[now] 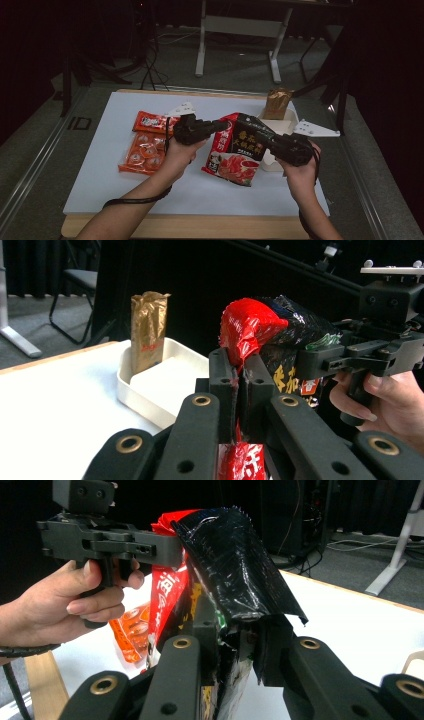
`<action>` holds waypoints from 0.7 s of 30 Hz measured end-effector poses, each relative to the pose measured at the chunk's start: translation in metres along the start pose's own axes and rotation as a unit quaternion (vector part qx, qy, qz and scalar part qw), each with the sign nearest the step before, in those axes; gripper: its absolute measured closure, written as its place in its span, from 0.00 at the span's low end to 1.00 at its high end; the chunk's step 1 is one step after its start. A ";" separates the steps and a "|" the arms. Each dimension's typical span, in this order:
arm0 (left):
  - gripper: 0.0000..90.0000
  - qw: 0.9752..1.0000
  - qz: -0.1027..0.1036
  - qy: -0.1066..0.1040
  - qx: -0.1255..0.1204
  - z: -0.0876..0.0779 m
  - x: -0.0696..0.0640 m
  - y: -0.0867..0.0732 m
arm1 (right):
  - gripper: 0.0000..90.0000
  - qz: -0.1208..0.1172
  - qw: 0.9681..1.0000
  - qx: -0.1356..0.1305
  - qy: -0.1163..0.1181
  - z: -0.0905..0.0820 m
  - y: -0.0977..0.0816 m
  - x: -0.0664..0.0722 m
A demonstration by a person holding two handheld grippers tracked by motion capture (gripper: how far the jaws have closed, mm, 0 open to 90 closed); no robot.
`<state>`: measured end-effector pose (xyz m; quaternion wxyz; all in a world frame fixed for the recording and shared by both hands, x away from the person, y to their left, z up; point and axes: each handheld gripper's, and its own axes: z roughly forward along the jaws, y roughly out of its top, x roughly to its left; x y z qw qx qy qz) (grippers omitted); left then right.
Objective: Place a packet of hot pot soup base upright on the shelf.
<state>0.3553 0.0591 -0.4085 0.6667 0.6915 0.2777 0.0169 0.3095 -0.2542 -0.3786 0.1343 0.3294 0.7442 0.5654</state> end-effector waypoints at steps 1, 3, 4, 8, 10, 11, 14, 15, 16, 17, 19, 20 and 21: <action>0.95 1.000 -0.006 -0.002 -0.002 0.000 0.000 0.000 | 0.84 -0.002 1.000 0.000 0.002 0.000 0.001 0.000; 0.94 1.000 -0.010 -0.004 -0.002 0.000 0.000 0.000 | 0.84 -0.008 1.000 0.005 0.000 -0.001 0.004 0.001; 0.94 1.000 -0.009 -0.009 -0.004 0.000 0.000 0.000 | 0.85 -0.012 1.000 0.007 -0.001 -0.002 0.005 0.002; 0.86 0.999 -0.017 -0.027 -0.002 0.000 0.002 -0.001 | 0.85 -0.020 1.000 0.006 0.000 -0.009 0.014 0.002; 0.80 0.999 -0.019 -0.032 0.001 -0.002 0.004 -0.002 | 0.85 -0.031 0.999 0.001 -0.007 -0.012 0.017 0.003; 0.78 0.999 -0.018 -0.028 0.003 -0.004 0.004 -0.003 | 0.85 -0.035 0.999 0.001 -0.011 -0.013 0.019 0.003; 0.68 1.000 -0.015 -0.022 0.011 -0.011 0.005 -0.005 | 0.85 -0.039 0.999 -0.004 -0.021 -0.018 0.023 0.000; 0.64 1.000 -0.013 -0.018 0.013 -0.013 0.005 -0.005 | 0.85 -0.038 0.999 -0.005 -0.024 -0.020 0.024 -0.002; 0.58 1.000 -0.018 -0.019 0.017 -0.015 0.006 -0.006 | 0.85 -0.038 0.999 -0.008 -0.026 -0.022 0.026 -0.003; 0.53 0.999 -0.022 -0.019 0.018 -0.018 0.006 -0.007 | 0.85 -0.036 0.999 -0.011 -0.026 -0.023 0.027 -0.006; 0.45 1.000 -0.017 -0.014 0.013 -0.023 0.005 -0.010 | 0.85 -0.035 0.999 -0.016 -0.029 -0.027 0.031 -0.010; 0.40 1.000 -0.016 -0.009 0.016 -0.025 0.004 -0.011 | 0.85 -0.033 0.999 -0.018 -0.030 -0.028 0.032 -0.013; 0.35 1.000 -0.015 -0.011 0.016 -0.028 0.004 -0.012 | 0.85 -0.031 0.999 -0.020 -0.031 -0.030 0.034 -0.015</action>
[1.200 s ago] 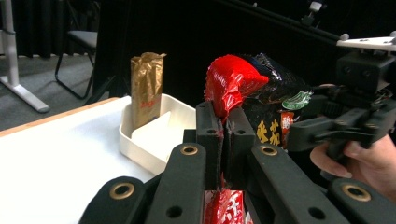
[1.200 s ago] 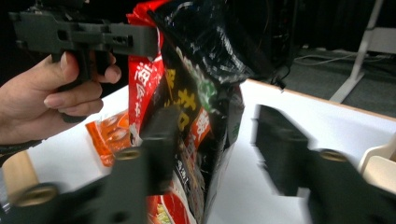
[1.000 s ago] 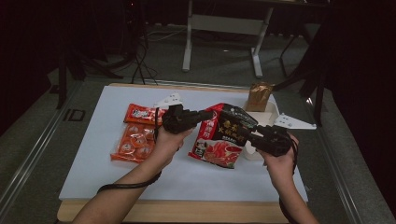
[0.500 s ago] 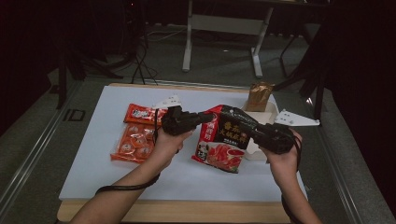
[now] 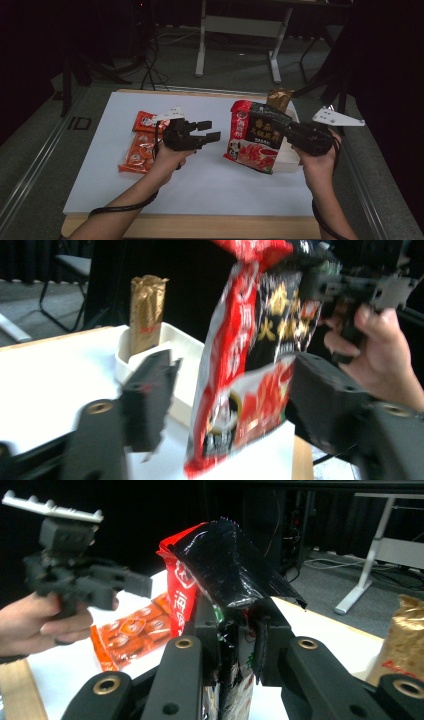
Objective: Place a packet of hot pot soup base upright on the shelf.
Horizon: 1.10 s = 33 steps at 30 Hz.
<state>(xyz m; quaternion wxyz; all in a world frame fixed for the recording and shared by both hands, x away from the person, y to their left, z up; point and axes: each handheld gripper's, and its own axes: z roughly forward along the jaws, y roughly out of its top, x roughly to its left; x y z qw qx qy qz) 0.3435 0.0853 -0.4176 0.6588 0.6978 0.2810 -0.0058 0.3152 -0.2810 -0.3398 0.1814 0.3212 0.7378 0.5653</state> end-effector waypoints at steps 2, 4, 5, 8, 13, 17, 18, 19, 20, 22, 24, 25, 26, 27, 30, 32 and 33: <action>0.25 1.000 0.007 0.001 0.002 -0.006 -0.001 -0.002 | 0.85 -0.003 1.000 -0.001 -0.007 -0.002 0.003 -0.004; 0.17 1.000 0.007 -0.008 0.002 -0.012 0.000 -0.005 | 0.85 -0.007 1.000 -0.001 -0.017 -0.003 0.007 -0.007; 0.15 1.000 0.009 0.001 0.000 -0.016 0.000 -0.006 | 0.85 -0.010 1.000 -0.002 -0.024 -0.003 0.008 -0.009; 0.11 0.999 0.014 0.034 0.013 -0.027 -0.001 -0.012 | 0.85 -0.014 0.999 -0.003 -0.044 -0.005 0.011 -0.015; 0.02 0.997 0.021 0.058 0.036 -0.042 -0.002 -0.027 | 0.85 -0.010 0.998 0.000 -0.061 -0.008 0.014 -0.026; 0.01 0.997 0.021 0.063 0.045 -0.050 -0.003 -0.040 | 0.85 0.001 0.997 -0.007 -0.074 -0.012 0.019 -0.044; 0.01 0.996 0.026 0.065 0.046 -0.052 -0.003 -0.043 | 0.85 0.002 0.997 -0.008 -0.076 -0.012 0.020 -0.048; 0.01 0.996 0.029 0.066 0.045 -0.053 -0.004 -0.046 | 0.85 0.003 0.997 -0.010 -0.078 -0.013 0.021 -0.051; 0.01 0.996 0.031 0.068 0.050 -0.053 -0.005 -0.051 | 0.85 0.005 0.997 -0.011 -0.081 -0.013 0.022 -0.055; 0.01 0.994 0.046 0.074 0.065 -0.052 -0.008 -0.059 | 0.85 0.008 0.996 -0.011 -0.087 -0.013 0.023 -0.063; 0.01 0.994 0.051 0.074 0.069 -0.051 -0.009 -0.063 | 0.85 0.009 0.996 -0.009 -0.089 -0.013 0.024 -0.067; 0.01 0.992 0.057 0.072 0.082 -0.050 -0.011 -0.071 | 0.85 0.010 0.996 -0.008 -0.089 -0.012 0.024 -0.070; 0.01 0.992 0.060 0.072 0.085 -0.050 -0.012 -0.074 | 0.85 0.009 0.995 -0.004 -0.097 -0.011 0.024 -0.076; 0.01 0.992 0.064 0.073 0.086 -0.050 -0.013 -0.078 | 0.85 0.010 0.995 -0.003 -0.097 -0.010 0.024 -0.079; 0.01 0.992 0.056 0.067 0.086 -0.053 -0.014 -0.088 | 0.85 0.008 0.994 0.002 -0.105 -0.008 0.022 -0.088; 0.01 0.993 0.047 0.066 0.089 -0.054 -0.014 -0.095 | 0.85 0.008 0.994 0.003 -0.110 -0.007 0.021 -0.095; 0.01 0.992 0.046 0.067 0.093 -0.054 -0.015 -0.099 | 0.85 0.008 0.994 0.003 -0.112 -0.006 0.020 -0.098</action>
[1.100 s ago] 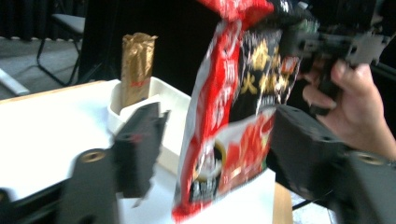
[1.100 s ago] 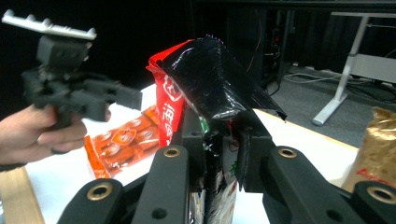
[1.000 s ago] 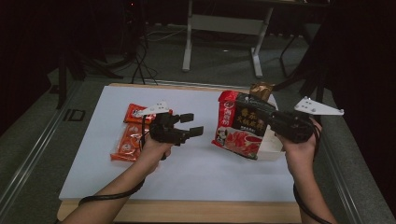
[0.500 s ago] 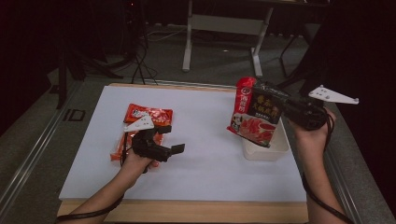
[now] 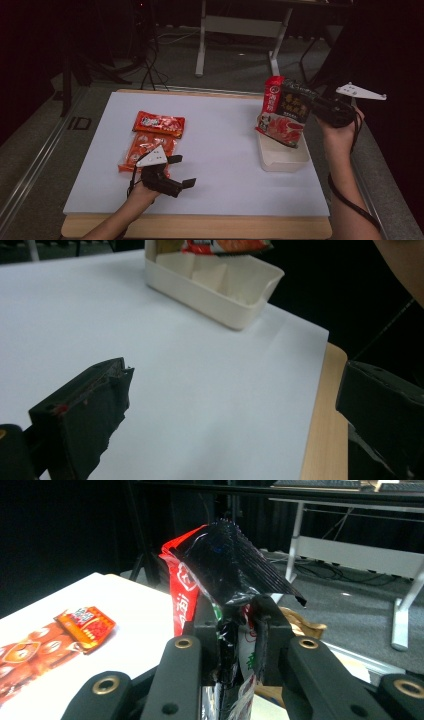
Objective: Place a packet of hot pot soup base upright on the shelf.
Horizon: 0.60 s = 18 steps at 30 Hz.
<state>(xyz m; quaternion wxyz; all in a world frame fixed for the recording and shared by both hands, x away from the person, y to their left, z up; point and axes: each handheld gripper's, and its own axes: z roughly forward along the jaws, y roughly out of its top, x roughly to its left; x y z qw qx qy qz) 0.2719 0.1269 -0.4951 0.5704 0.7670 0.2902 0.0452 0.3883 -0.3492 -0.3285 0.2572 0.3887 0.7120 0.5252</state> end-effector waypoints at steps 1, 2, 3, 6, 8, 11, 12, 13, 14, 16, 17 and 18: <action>0.01 1.000 0.001 0.002 0.003 0.000 -0.001 -0.003 | 0.85 0.003 1.000 0.000 -0.002 0.001 -0.001 -0.003; 0.01 1.000 0.002 0.003 0.005 0.000 -0.002 -0.006 | 0.84 0.004 1.000 0.000 -0.004 0.002 -0.002 -0.006; 0.01 1.000 0.002 0.003 0.005 0.000 -0.002 -0.006 | 0.84 0.004 1.000 0.000 -0.004 0.002 -0.002 -0.006; 0.01 1.000 0.004 0.003 0.007 -0.001 -0.006 -0.012 | 0.84 0.008 1.000 0.002 -0.012 0.008 -0.007 -0.018; 0.01 1.000 0.001 -0.001 0.005 0.000 -0.005 -0.013 | 0.84 0.005 1.000 0.002 -0.010 0.012 -0.008 -0.023; 0.01 1.000 0.000 -0.001 0.008 0.001 -0.005 -0.014 | 0.84 -0.001 1.000 0.007 -0.010 0.020 -0.009 -0.029; 0.01 1.000 0.000 -0.001 0.009 0.001 -0.005 -0.014 | 0.84 -0.005 1.000 0.010 -0.012 0.022 -0.009 -0.031; 0.01 1.000 0.000 0.001 0.008 0.002 -0.005 -0.014 | 0.84 -0.005 1.000 0.015 -0.015 0.026 -0.010 -0.033; 0.01 1.000 0.001 0.002 0.007 0.002 -0.004 -0.014 | 0.84 -0.005 1.000 0.019 -0.015 0.030 -0.011 -0.036; 0.01 1.000 -0.001 0.003 0.006 0.002 -0.004 -0.015 | 0.84 -0.002 1.000 0.024 -0.015 0.036 -0.013 -0.041; 0.01 1.000 -0.004 0.001 0.008 0.002 -0.004 -0.016 | 0.84 -0.003 1.000 0.027 -0.012 0.039 -0.013 -0.043; 0.01 1.000 -0.005 0.000 0.007 0.002 -0.004 -0.016 | 0.84 -0.006 1.000 0.028 -0.012 0.042 -0.015 -0.044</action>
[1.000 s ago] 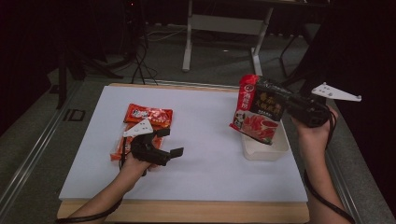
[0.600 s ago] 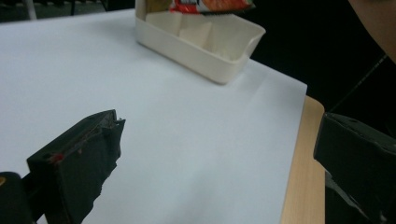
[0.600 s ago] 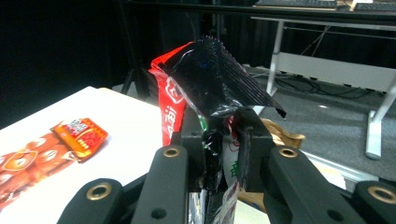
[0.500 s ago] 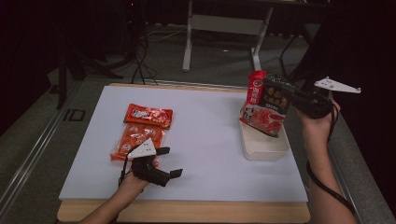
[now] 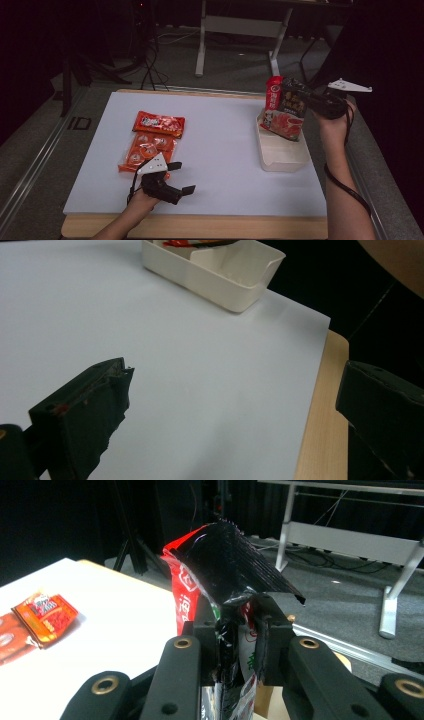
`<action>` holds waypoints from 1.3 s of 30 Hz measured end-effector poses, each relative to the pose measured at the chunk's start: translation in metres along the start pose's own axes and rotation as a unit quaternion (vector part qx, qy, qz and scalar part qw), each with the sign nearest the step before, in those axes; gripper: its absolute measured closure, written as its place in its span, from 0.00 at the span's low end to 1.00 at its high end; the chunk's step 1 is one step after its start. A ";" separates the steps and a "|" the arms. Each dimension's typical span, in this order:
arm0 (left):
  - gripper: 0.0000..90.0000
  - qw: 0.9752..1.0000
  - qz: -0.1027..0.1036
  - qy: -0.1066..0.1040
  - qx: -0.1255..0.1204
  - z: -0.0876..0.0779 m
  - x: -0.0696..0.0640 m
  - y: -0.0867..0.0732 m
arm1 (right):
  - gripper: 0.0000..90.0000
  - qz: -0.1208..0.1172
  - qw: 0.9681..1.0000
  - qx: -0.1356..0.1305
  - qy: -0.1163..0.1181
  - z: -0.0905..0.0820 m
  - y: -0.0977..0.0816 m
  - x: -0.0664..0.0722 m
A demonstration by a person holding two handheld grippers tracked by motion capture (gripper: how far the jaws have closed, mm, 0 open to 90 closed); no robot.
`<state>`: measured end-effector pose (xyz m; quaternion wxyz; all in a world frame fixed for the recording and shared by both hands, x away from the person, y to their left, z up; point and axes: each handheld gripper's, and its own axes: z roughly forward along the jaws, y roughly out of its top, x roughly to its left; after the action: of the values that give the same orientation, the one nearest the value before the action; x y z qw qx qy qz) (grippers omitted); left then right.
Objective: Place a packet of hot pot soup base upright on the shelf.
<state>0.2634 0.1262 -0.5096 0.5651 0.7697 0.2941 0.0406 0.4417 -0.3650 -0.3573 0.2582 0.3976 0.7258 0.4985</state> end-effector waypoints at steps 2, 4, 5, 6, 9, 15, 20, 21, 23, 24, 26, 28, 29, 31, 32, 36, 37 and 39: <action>0.01 1.000 -0.002 -0.001 0.001 0.000 0.000 -0.001 | 0.84 0.002 1.000 0.003 0.002 0.006 -0.002 -0.003; 0.01 1.000 -0.003 -0.003 0.002 0.001 0.001 -0.002 | 0.84 -0.001 1.000 0.008 0.009 0.011 -0.003 -0.005; 0.01 1.000 -0.002 -0.002 0.003 0.001 0.002 -0.002 | 0.83 0.002 1.000 0.010 0.013 0.014 -0.004 -0.006; 0.01 1.000 -0.002 0.000 0.003 0.001 0.002 -0.002 | 0.83 0.004 1.000 0.012 0.016 0.016 -0.005 -0.006; 0.01 1.000 -0.002 0.002 0.003 0.001 0.002 -0.003 | 0.81 0.010 0.999 0.012 0.036 0.021 -0.009 -0.006; 0.01 1.000 -0.005 0.002 0.005 0.002 0.004 -0.004 | 0.81 0.006 0.999 0.003 0.051 0.021 -0.012 -0.004; 0.01 1.000 -0.001 0.007 0.004 0.001 0.004 -0.005 | 0.81 -0.014 0.997 -0.001 0.070 0.022 -0.017 0.000; 0.01 1.000 -0.002 0.007 0.003 0.001 0.004 -0.005 | 0.80 -0.014 0.997 0.000 0.072 0.022 -0.019 0.000; 0.01 1.000 -0.004 0.006 0.005 0.001 0.005 -0.005 | 0.80 -0.015 0.997 0.000 0.076 0.022 -0.024 -0.002; 0.01 1.000 -0.005 0.005 0.005 0.001 0.005 -0.005 | 0.80 -0.011 0.997 -0.001 0.076 0.022 -0.026 -0.003; 0.01 1.000 -0.004 0.006 0.006 0.001 0.005 -0.006 | 0.79 -0.001 0.997 -0.007 0.075 0.020 -0.030 -0.005; 0.01 1.000 -0.004 0.006 0.006 0.001 0.005 -0.005 | 0.79 0.000 0.997 -0.008 0.074 0.019 -0.031 -0.005; 0.01 1.000 -0.005 0.006 0.004 0.001 0.005 -0.006 | 0.79 -0.007 0.997 -0.012 0.072 0.017 -0.033 -0.006; 0.01 1.000 -0.008 0.006 0.004 0.002 0.006 -0.006 | 0.79 -0.005 0.997 -0.013 0.073 0.015 -0.034 -0.007; 0.01 1.000 -0.007 0.007 0.003 0.002 0.006 -0.006 | 0.79 -0.005 0.997 -0.013 0.075 0.014 -0.035 -0.008; 0.01 1.000 -0.007 0.007 0.005 0.002 0.006 -0.007 | 0.78 -0.002 0.998 0.003 0.068 0.014 -0.043 -0.011; 0.01 1.000 -0.007 0.006 0.006 0.002 0.006 -0.007 | 0.78 -0.002 0.998 0.008 0.067 0.015 -0.047 -0.012; 0.01 1.000 -0.006 0.006 0.008 0.002 0.006 -0.007 | 0.77 0.008 0.998 0.008 0.066 0.015 -0.056 -0.015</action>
<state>0.2662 0.1284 -0.5181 0.5575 0.7720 0.3029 0.0395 0.4438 -0.3796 -0.4154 0.2026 0.3712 0.7422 0.5199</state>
